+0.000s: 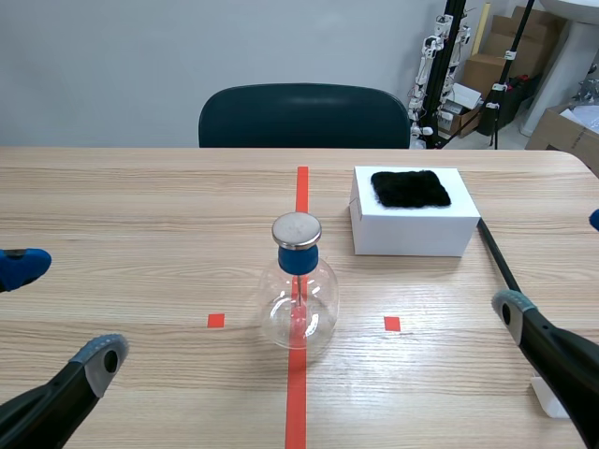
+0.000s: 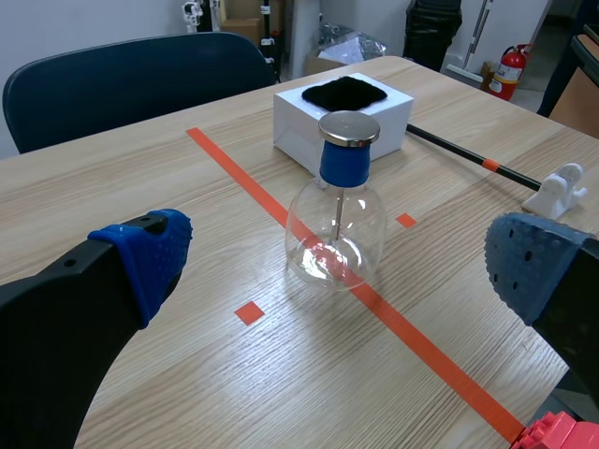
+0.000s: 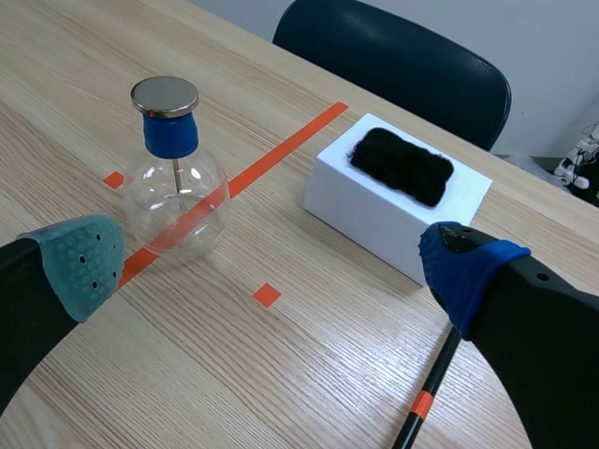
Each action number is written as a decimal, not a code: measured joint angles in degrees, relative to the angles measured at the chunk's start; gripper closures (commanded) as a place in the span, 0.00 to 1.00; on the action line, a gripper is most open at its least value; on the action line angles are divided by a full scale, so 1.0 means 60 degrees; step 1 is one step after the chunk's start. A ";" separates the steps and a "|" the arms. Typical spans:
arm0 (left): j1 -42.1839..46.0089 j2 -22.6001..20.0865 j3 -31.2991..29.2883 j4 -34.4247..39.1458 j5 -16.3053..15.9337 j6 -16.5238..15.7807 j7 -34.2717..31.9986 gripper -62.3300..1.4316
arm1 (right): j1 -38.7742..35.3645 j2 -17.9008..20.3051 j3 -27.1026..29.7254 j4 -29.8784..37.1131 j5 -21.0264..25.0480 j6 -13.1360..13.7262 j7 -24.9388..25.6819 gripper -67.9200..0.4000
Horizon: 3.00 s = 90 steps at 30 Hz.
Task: Do the electroscope experiment. pick up the black charging rod
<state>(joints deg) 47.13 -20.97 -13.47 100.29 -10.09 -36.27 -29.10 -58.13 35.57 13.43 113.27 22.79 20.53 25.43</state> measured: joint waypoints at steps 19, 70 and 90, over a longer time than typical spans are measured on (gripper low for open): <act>0.0000 0.0000 0.0000 0.0000 0.0000 0.0000 0.0000 0.00 | 0.0000 0.0000 0.0000 0.0000 0.0000 0.0000 0.0000 0.03; -0.5737 -0.1931 0.3971 -0.7220 0.2076 0.0029 -0.5697 0.00 | 0.7694 -0.0197 -0.2659 -0.2790 0.1144 -0.1461 -1.2324 0.03; -0.6921 -0.2350 0.5530 -0.9063 0.3005 0.0186 -0.8065 0.00 | 1.0061 -0.1115 -0.3115 -0.5002 0.1107 -0.1494 -1.5056 0.03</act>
<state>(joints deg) 5.61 -35.07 19.70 45.91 7.94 -35.16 -77.49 2.24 28.88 -5.26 83.26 29.43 11.57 -64.90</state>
